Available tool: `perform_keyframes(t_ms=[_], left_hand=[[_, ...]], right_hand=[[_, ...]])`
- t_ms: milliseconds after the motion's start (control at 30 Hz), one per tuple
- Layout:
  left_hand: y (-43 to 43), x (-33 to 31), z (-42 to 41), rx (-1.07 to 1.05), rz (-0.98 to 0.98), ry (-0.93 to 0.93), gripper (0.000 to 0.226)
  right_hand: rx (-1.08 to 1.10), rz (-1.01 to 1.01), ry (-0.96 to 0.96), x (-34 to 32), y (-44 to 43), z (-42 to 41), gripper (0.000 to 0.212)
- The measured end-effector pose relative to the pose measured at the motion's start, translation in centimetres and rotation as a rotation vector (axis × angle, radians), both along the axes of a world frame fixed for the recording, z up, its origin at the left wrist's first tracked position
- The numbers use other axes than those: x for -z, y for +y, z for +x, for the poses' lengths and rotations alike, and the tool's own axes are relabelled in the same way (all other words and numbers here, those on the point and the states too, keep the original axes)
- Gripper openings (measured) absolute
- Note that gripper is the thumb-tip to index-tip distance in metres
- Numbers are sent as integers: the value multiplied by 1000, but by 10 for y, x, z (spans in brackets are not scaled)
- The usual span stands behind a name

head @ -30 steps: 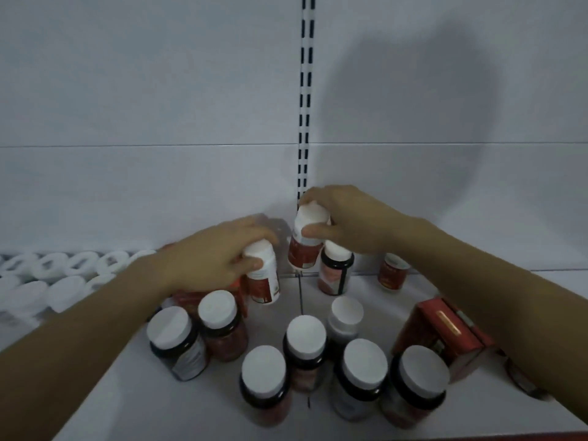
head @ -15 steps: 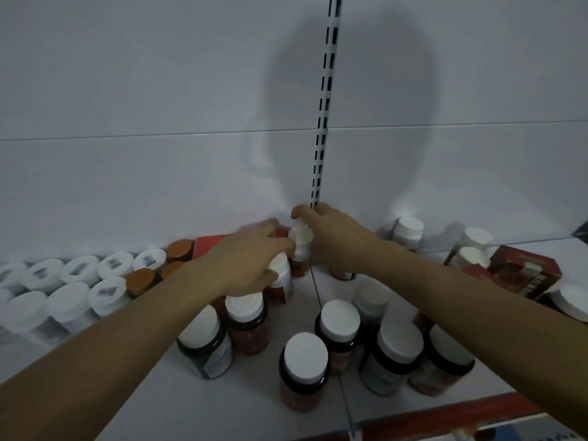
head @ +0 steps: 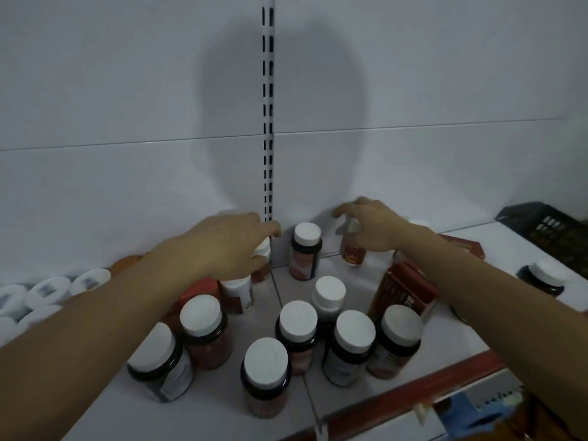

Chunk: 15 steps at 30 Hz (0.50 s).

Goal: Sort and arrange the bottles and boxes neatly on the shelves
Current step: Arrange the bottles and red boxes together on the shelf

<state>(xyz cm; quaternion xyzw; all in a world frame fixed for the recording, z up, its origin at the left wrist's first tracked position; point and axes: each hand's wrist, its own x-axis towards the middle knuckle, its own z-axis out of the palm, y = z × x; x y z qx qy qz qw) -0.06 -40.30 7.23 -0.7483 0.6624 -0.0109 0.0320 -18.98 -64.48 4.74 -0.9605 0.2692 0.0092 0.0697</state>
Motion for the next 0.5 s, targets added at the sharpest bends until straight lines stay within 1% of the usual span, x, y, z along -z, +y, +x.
perform_keyframes(t_ms=[100, 200, 333, 400, 500], left_hand=[[-14, 5, -4, 5, 20, 16, 50], [-24, 7, -8, 36, -23, 6, 49], [-46, 2, -29, 110, -142, 100, 38], [-62, -4, -41, 139, -145, 127, 34], [-87, -9, -52, 177, -87, 189, 26]], right_hand=[[-5, -79, 56, 2, -3, 4, 57], [23, -19, 72, 3, -6, 2, 67], [50, 32, 67, 3, -13, -8, 53], [66, 24, -9, -2, -16, -17, 51], [108, -1, -249, -25, -23, -40, 55]])
